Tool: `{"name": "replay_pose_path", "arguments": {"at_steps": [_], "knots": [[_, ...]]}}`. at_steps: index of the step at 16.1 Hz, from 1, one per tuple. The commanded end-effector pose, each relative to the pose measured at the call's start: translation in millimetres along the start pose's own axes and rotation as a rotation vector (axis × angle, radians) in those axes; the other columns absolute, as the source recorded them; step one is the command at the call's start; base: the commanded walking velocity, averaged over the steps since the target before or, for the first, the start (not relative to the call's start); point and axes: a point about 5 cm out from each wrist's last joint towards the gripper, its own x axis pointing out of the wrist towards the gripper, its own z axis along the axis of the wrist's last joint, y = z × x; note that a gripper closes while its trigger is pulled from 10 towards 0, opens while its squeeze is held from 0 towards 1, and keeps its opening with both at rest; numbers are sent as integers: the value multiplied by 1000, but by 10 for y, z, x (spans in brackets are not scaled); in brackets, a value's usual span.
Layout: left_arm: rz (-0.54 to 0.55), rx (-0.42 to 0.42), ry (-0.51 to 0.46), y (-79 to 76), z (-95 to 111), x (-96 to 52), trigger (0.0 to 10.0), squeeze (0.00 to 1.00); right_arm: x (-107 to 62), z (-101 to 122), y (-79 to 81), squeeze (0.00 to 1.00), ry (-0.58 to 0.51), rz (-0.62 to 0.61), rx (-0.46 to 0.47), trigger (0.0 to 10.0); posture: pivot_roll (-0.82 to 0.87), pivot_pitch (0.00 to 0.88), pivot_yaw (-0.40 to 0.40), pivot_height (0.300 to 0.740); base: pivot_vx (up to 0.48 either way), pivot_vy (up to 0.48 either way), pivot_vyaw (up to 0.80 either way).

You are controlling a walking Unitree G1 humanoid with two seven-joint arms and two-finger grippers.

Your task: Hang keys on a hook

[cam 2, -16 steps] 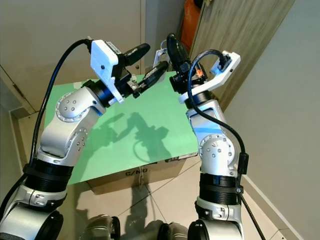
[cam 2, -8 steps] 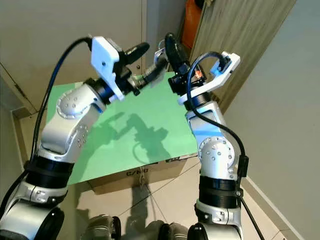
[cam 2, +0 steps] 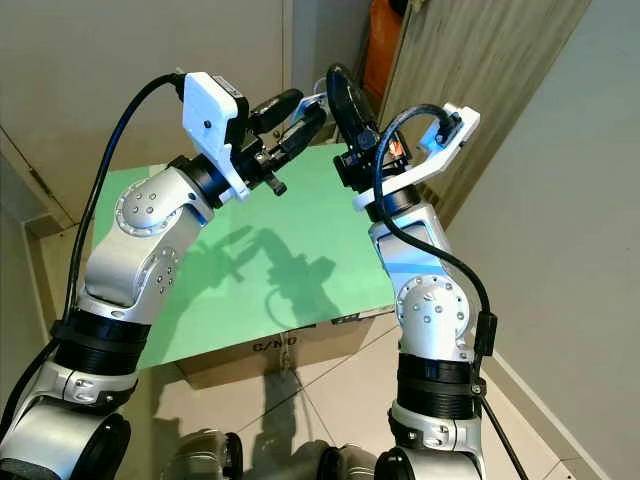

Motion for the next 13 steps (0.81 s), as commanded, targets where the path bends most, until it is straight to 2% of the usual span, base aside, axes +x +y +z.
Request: {"name": "replay_pose_path", "arguments": {"at_steps": [1,13], "knots": [[-10,7,-7,-4,39,32,0,0,-14,22,32,0,-2,17,-3,10000,74,120,-29,740,0,0,0],[-47,0,0,-62,31,23,0,0,-34,-3,40,0,8,7,-12,10000,70,122,-22,740,0,0,0]]}}
